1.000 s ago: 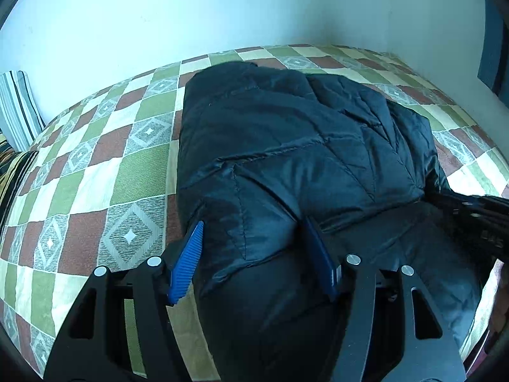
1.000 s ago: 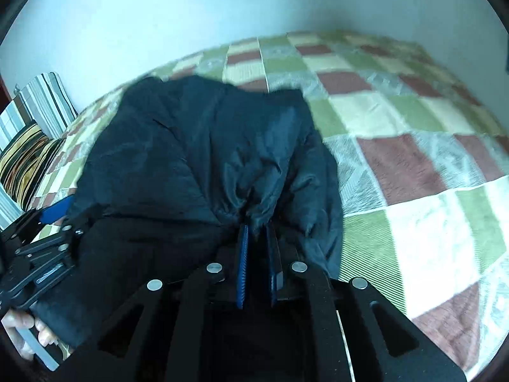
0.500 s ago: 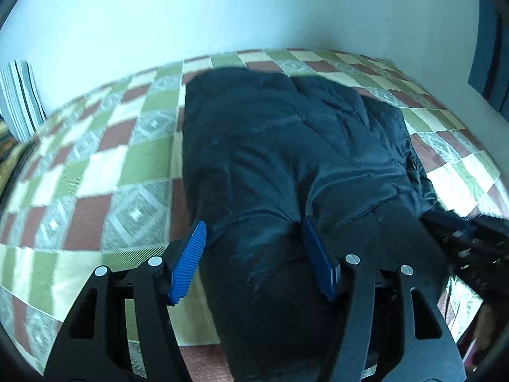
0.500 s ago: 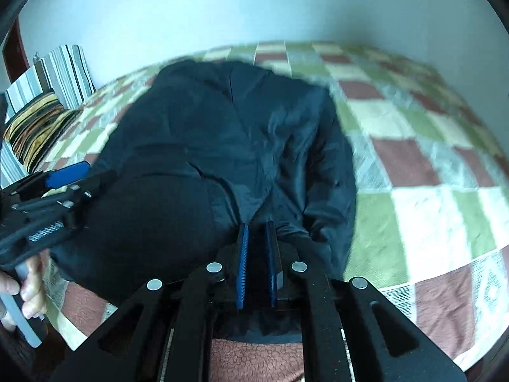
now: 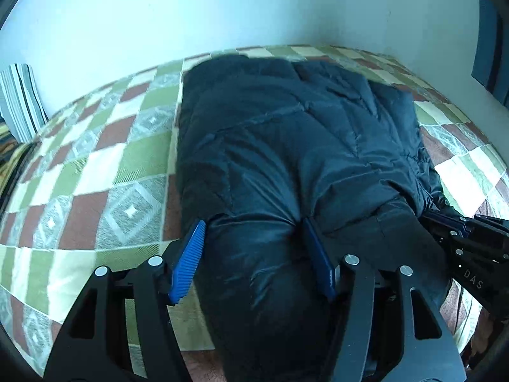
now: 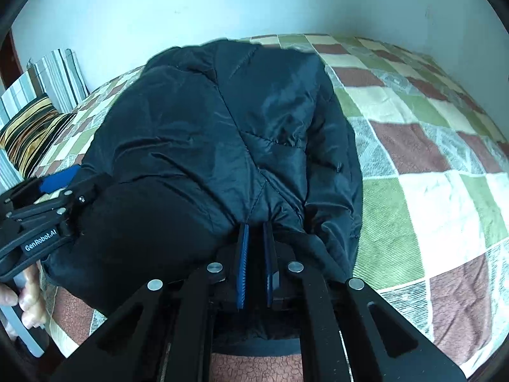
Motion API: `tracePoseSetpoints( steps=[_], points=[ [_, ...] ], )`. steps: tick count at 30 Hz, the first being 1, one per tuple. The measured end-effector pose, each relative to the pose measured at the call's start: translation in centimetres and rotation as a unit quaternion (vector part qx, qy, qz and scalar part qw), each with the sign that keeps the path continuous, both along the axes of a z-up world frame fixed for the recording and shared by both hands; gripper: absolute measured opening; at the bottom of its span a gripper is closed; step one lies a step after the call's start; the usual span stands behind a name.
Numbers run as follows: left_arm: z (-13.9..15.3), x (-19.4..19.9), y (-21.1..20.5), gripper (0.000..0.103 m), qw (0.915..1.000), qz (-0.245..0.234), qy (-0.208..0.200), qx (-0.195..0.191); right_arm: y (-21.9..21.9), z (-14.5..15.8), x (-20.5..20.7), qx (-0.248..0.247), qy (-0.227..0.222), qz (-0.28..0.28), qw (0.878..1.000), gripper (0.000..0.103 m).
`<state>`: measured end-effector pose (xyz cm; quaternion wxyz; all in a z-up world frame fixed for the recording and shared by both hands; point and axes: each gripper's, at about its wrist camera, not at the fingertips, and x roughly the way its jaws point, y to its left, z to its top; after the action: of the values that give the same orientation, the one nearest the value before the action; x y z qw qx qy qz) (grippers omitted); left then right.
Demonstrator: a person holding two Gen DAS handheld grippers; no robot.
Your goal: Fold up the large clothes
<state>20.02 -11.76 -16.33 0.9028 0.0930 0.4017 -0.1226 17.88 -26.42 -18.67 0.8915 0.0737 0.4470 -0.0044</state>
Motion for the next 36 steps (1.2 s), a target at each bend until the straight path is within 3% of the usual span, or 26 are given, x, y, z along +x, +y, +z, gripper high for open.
tracePoseSetpoints(
  steps=[4,7,13,17,22,26,33,36],
  points=[
    [1.9,-0.4,0.5,0.062,0.9998,0.008,-0.018,-0.001,0.0,2.3,-0.2,0.001,-0.016,-0.003,1.000,0.013],
    [3.4,0.8,1.1,0.062,0.9994,0.019,-0.027,-0.005,-0.4,4.4,0.7,0.001,-0.037,-0.010,0.999,0.031],
    [3.6,5.5,1.3,0.062,0.9996,0.027,-0.008,-0.009,-1.5,6.8,5.5,0.005,-0.062,-0.027,0.998,0.032],
    [2.5,8.0,1.0,0.062,0.9992,0.037,0.007,-0.010,-1.5,6.1,8.9,0.008,-0.047,-0.021,0.999,0.032],
    [0.6,9.6,0.5,0.062,0.9986,0.040,0.033,-0.004,-1.7,1.9,11.3,0.002,0.017,-0.019,1.000,0.032],
    [-1.2,10.3,0.0,0.063,0.9979,0.040,0.051,0.001,-2.2,-0.8,11.6,0.026,0.029,-0.025,0.999,0.032],
    [0.4,9.2,0.6,0.066,0.9987,0.044,0.027,0.001,-1.8,1.4,9.9,0.021,-0.002,-0.029,0.999,0.038],
    [1.3,8.0,1.0,0.069,0.9985,0.052,0.017,-0.004,-1.6,2.9,8.3,0.019,-0.022,-0.037,0.999,0.053]
  ],
)
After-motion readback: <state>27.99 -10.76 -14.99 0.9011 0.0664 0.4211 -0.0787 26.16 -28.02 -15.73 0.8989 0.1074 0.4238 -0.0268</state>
